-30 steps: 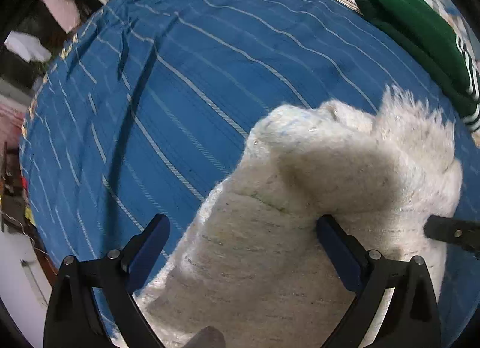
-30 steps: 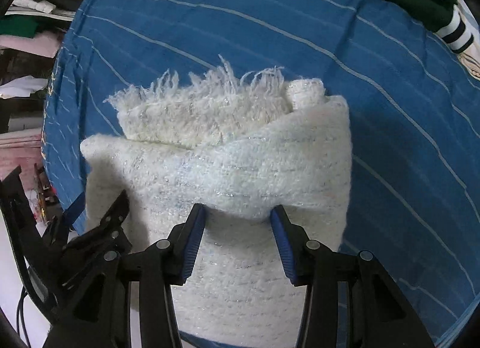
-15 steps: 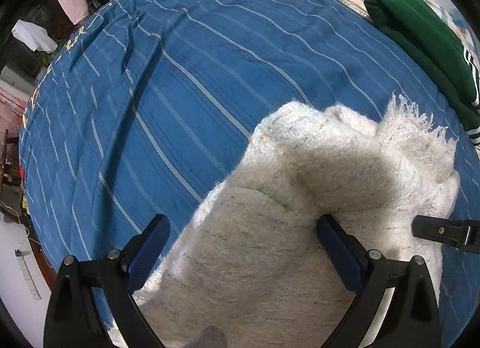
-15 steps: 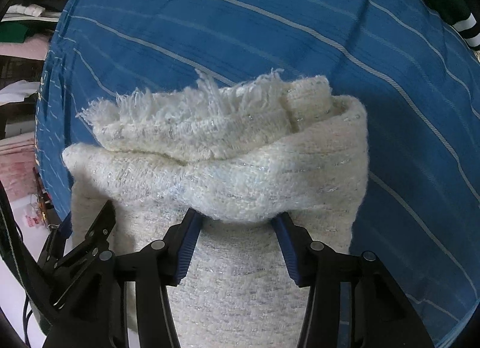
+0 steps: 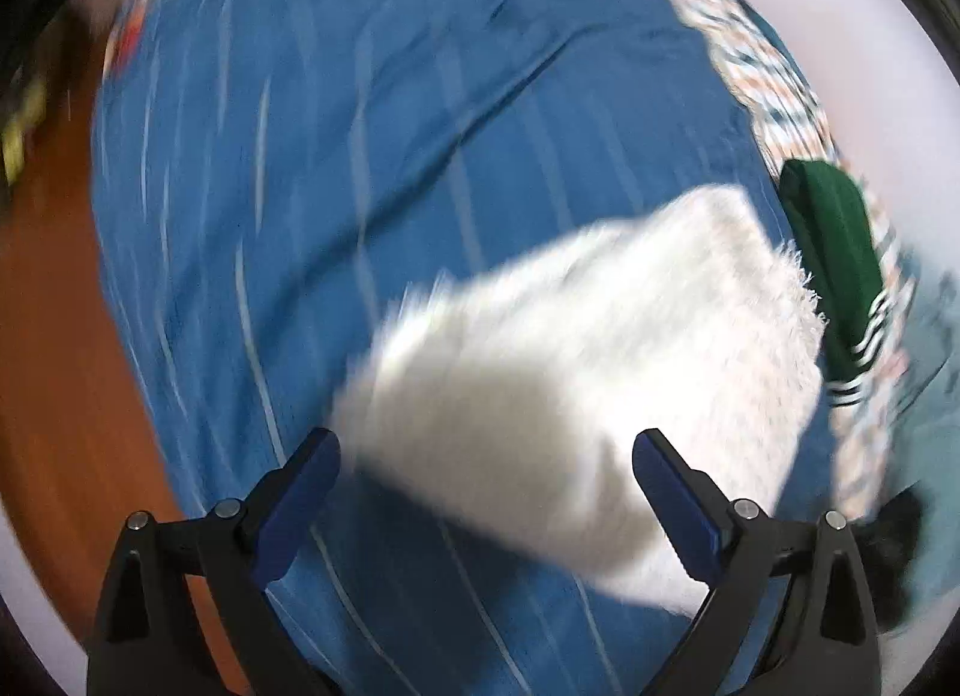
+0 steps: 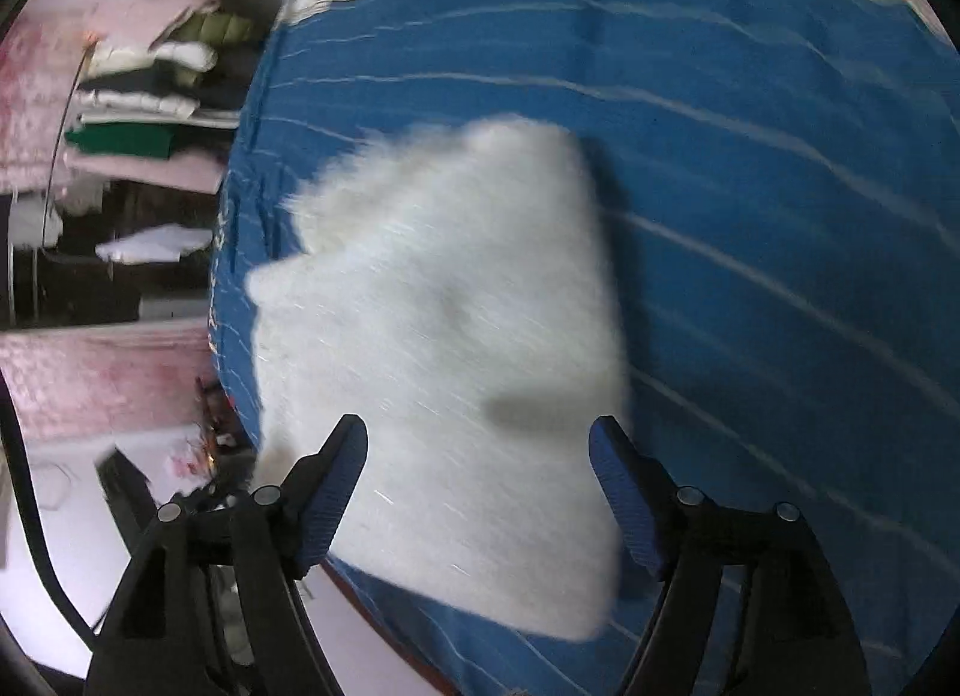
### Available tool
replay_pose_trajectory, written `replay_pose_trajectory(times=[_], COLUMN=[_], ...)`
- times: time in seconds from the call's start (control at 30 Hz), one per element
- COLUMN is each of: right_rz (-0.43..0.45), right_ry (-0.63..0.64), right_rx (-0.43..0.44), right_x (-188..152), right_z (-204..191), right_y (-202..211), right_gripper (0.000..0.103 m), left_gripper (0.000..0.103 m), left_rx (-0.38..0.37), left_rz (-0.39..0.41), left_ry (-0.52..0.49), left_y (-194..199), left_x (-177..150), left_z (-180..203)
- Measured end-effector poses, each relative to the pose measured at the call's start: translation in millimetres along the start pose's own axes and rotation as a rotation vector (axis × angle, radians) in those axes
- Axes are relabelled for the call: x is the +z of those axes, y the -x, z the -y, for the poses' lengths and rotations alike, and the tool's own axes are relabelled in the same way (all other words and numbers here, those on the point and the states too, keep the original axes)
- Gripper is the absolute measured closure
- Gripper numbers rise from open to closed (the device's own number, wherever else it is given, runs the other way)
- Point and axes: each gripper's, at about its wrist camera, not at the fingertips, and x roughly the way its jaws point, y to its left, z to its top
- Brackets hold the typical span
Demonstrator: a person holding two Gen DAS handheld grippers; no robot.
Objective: Fold large clothes
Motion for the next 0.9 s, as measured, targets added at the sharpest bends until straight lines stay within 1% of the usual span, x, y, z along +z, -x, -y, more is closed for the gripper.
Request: replay_pose_trajectory(times=[0.03,0.07,0.1,0.13,0.2,0.23,0.27,0.3,0.33,0.4,0.5,0.6,0.63,0.67,0.7,0.77,0.9], right_rz=[-0.01,-0.021,-0.034,-0.054,-0.097,-0.127,-0.146,-0.159,-0.171,-0.193,-0.213,-0.207,-0.202,-0.189,-0.17,-0.135,-0.083], right_ry=[-0.026,-0.049,-0.063,-0.08,-0.102,-0.119,-0.123,-0.115,-0.101,-0.082,-0.069,-0.05,-0.044,-0.038,-0.045,-0.076,-0.132], right_rx=[0.005,0.025,0.061,0.1,0.173,0.224,0.269,0.31,0.342,0.399,0.479,0.523,0.524,0.529,0.552,0.595,0.641], right_x=[-5.0,-8.6,-10.7,-11.3,-10.3,-7.2,-4.3,-3.3,0.8,8.3,15.3,20.6,22.0,23.0,23.3,22.1,17.1], right_z=[14.2,26.9,37.6,49.0,63.1,70.1,72.4,71.0,68.9,63.6,52.9,29.7,23.4,16.1,10.3,6.1,-14.4], right_y=[-2.6,-7.1,-13.1,-23.7,-42.0,-55.0,-66.5,-78.3,-88.3,-104.0,-124.0,-149.9,-155.2,-160.1,-163.4,-163.6,-158.1], right_gripper=[0.025,0.025,0.024,0.024,0.024,0.024,0.024,0.024,0.024,0.024,0.024,0.024,0.024,0.026,0.033,0.042,0.046], left_gripper=[0.003,0.003,0.003,0.003,0.005,0.005,0.021,0.053,0.063,0.074,0.075,0.075,0.075,0.075,0.075,0.076,0.078], left_rx=[-0.047,-0.129,-0.176,-0.25,-0.318,-0.324,-0.329,-0.339,-0.357,-0.363,-0.349,-0.343,-0.34,-0.337,-0.337,-0.345,-0.353], left_rz=[-0.032,-0.061,-0.07,-0.07,-0.029,-0.004,0.035,0.047,0.035,0.054,0.055,0.048,0.05,0.054,0.055,0.054,0.043], left_ry=[0.044,0.112,0.146,0.187,0.21,0.211,0.212,0.212,0.221,0.221,0.171,0.152,0.146,0.141,0.137,0.123,0.053], left_y=[-8.6,-21.3,-29.6,-40.2,-49.6,-52.6,-56.7,-60.0,-64.7,-64.3,-61.3,-63.9,-63.8,-62.6,-61.5,-53.1,-31.4], left_x=[-5.1,-9.8,-12.5,-12.9,-10.8,-8.0,-2.3,1.5,6.4,15.4,19.1,28.2,32.8,37.6,41.8,53.7,80.8], left_z=[-8.0,-16.8,-19.8,-21.4,-17.4,-15.1,-11.9,-10.2,-8.4,-6.7,-3.3,-7.0,-6.7,-7.9,-9.3,-9.5,5.2])
